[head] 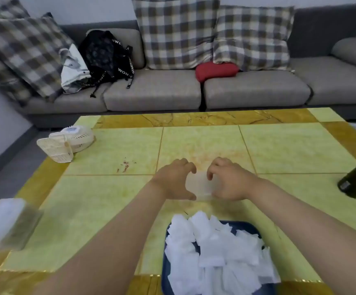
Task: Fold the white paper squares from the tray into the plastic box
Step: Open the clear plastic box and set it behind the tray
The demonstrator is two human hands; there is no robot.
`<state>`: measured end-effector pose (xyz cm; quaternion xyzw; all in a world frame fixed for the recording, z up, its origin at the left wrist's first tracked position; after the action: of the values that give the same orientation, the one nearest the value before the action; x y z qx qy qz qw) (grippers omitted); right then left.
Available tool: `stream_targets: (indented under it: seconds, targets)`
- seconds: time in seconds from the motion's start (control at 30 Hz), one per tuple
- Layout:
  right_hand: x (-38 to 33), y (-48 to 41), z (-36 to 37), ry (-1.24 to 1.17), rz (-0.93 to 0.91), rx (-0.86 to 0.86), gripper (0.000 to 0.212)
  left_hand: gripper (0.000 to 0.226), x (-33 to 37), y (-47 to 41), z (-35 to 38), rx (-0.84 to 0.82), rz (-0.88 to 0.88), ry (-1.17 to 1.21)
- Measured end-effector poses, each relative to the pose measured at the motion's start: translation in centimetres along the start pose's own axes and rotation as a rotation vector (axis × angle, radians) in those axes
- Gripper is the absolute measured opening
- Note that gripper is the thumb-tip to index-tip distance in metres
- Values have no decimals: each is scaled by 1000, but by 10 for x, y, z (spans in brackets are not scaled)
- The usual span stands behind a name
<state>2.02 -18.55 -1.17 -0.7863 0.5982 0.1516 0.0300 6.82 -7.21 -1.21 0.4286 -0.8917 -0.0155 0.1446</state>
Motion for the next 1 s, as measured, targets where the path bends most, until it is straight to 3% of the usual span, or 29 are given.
stream_targets:
  seconds: [0.2, 0.33, 0.5, 0.67, 0.93, 1.0]
  targets:
    - [2, 25, 8, 200, 79, 74, 47, 58, 11, 16, 6, 77, 4, -107]
    - [-2, 38, 13, 292, 110, 100, 54, 58, 16, 29, 14, 86, -21, -158]
    - [-8, 38, 15, 349, 168, 161, 34, 56, 25, 30, 11, 116, -65, -197]
    - [-3, 34, 16, 348, 168, 190, 27, 40, 32, 24, 11, 186, -42, -337]
    - [3, 37, 12, 246, 172, 251, 43, 3, 38, 24, 24, 175, 22, -466]
    - [9, 38, 13, 144, 179, 263, 45, 13, 39, 29, 26, 160, 16, -485]
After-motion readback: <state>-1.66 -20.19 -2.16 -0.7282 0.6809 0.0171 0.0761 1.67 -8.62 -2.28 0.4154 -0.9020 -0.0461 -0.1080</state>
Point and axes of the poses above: each hand's wrist, its own y-axis away from the middle knuckle, its own z-axis out of the palm, x = y × z, the point moved 10 cm from there along -y, towards the middle knuckle, and after that the axes turned 7 degrees about -z, right-handed, at the moved point
